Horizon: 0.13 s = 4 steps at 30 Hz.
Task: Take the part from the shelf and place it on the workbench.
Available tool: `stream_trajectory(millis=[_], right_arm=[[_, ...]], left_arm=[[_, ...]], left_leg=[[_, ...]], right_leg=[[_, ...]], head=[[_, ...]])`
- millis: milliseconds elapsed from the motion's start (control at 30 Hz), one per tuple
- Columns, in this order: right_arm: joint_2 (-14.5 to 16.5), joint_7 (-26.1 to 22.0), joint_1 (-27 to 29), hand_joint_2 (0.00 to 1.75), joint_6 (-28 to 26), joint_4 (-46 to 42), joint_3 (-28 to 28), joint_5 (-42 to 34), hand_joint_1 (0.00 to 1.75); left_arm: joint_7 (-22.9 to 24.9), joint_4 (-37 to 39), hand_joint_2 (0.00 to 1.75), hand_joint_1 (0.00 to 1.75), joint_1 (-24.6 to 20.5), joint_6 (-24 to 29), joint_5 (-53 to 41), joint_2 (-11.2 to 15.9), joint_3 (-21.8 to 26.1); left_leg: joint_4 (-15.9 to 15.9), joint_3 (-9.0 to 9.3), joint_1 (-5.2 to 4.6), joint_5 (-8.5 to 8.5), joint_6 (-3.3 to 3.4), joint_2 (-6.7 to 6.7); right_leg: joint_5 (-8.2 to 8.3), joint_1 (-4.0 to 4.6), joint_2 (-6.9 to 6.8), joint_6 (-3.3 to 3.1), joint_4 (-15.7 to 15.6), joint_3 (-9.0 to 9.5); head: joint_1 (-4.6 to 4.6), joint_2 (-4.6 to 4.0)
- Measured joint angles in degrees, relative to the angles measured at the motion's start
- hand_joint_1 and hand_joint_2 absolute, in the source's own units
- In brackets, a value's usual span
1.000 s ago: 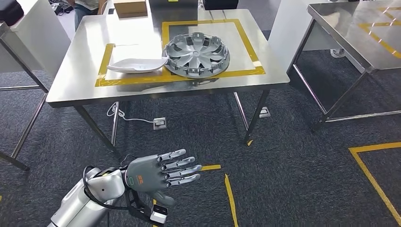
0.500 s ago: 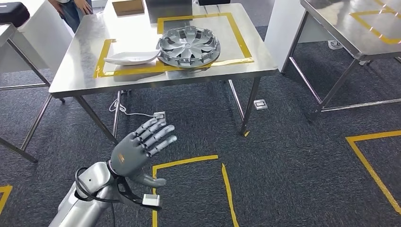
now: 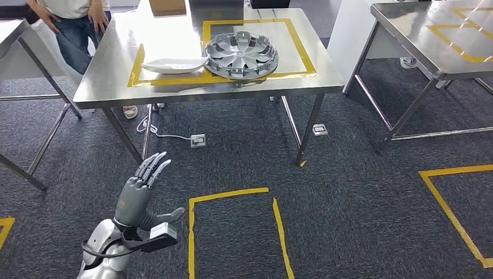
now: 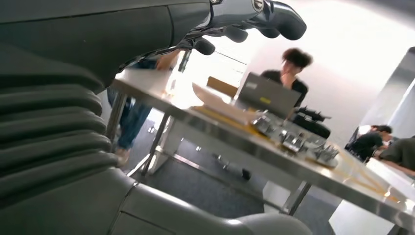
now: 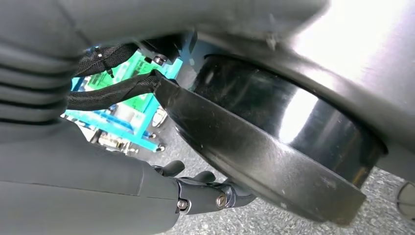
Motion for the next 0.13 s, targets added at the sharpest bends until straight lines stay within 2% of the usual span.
stream_trajectory(millis=[33, 133], right_arm=[[0.1, 0.0, 0.4, 0.00, 0.0, -0.2, -1.2, 0.9, 0.00], [0.3, 0.0, 1.3, 0.00, 0.2, -0.9, -4.3, 3.3, 0.00]], left_arm=[[0.0, 0.8, 1.75, 0.00, 0.6, -0.4, 1.2, 0.0, 0.4], [0.0, 2.7, 1.75, 0.00, 2.0, -1.4, 4.2, -0.1, 1.3]], left_leg=[[0.0, -0.10, 0.00, 0.03, 0.04, 0.00], [0.1, -0.19, 0.00, 0.02, 0.04, 0.00]], right_leg=[[-0.07, -0.09, 0.01, 0.29, 0.0, -0.04], [0.05, -0.18, 0.01, 0.35, 0.0, -0.15]], head=[[0.01, 0.00], [0.00, 0.00]])
